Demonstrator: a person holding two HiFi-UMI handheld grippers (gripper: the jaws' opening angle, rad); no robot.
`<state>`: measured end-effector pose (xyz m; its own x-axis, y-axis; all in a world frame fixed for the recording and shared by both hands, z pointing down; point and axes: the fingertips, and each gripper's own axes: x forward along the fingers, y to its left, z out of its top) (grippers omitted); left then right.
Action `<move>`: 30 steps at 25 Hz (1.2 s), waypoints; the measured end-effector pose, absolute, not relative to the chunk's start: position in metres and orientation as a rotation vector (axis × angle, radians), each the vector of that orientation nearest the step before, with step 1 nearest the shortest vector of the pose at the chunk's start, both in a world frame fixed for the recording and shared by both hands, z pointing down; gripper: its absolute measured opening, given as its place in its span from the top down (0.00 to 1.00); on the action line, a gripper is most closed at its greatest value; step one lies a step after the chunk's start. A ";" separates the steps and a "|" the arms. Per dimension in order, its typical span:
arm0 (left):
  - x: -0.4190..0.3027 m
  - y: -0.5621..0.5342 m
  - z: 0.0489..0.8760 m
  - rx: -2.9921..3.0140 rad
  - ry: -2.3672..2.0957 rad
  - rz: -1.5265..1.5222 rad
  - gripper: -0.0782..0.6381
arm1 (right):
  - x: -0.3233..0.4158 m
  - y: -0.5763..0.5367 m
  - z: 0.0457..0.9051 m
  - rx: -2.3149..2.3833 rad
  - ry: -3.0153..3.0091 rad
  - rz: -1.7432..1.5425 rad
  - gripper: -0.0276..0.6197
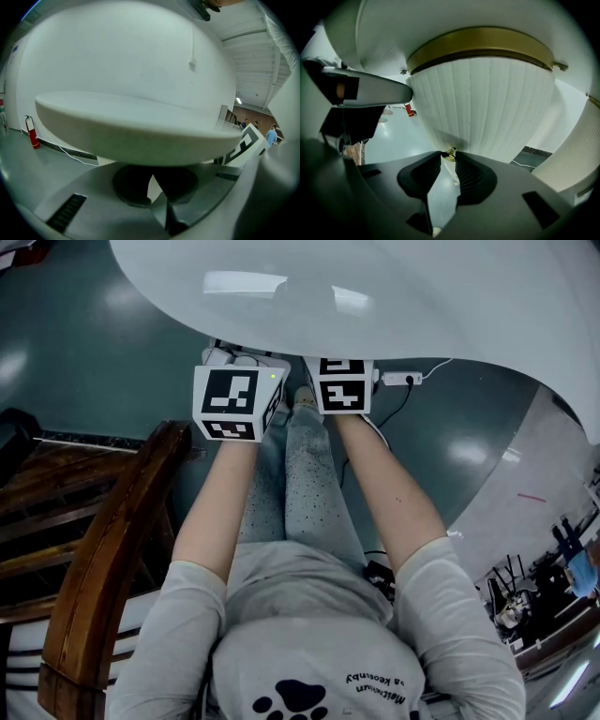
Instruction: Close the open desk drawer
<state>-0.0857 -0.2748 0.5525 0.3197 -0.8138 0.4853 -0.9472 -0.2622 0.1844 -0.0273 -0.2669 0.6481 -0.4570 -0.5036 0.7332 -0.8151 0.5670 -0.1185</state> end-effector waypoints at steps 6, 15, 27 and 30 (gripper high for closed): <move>-0.082 -0.266 0.551 2.154 -1.522 0.424 0.88 | -0.024 -0.256 0.635 1.109 -2.151 0.625 0.79; -0.070 -0.239 0.539 2.169 -1.484 0.438 0.88 | -0.002 -0.235 0.602 1.219 -2.176 0.618 0.84; -0.058 -0.197 0.499 2.195 -1.446 0.471 0.88 | 0.014 -0.203 0.551 1.271 -2.209 0.635 0.93; -0.056 -0.189 0.483 2.218 -1.444 0.473 0.88 | 0.015 -0.196 0.532 1.283 -2.225 0.627 0.93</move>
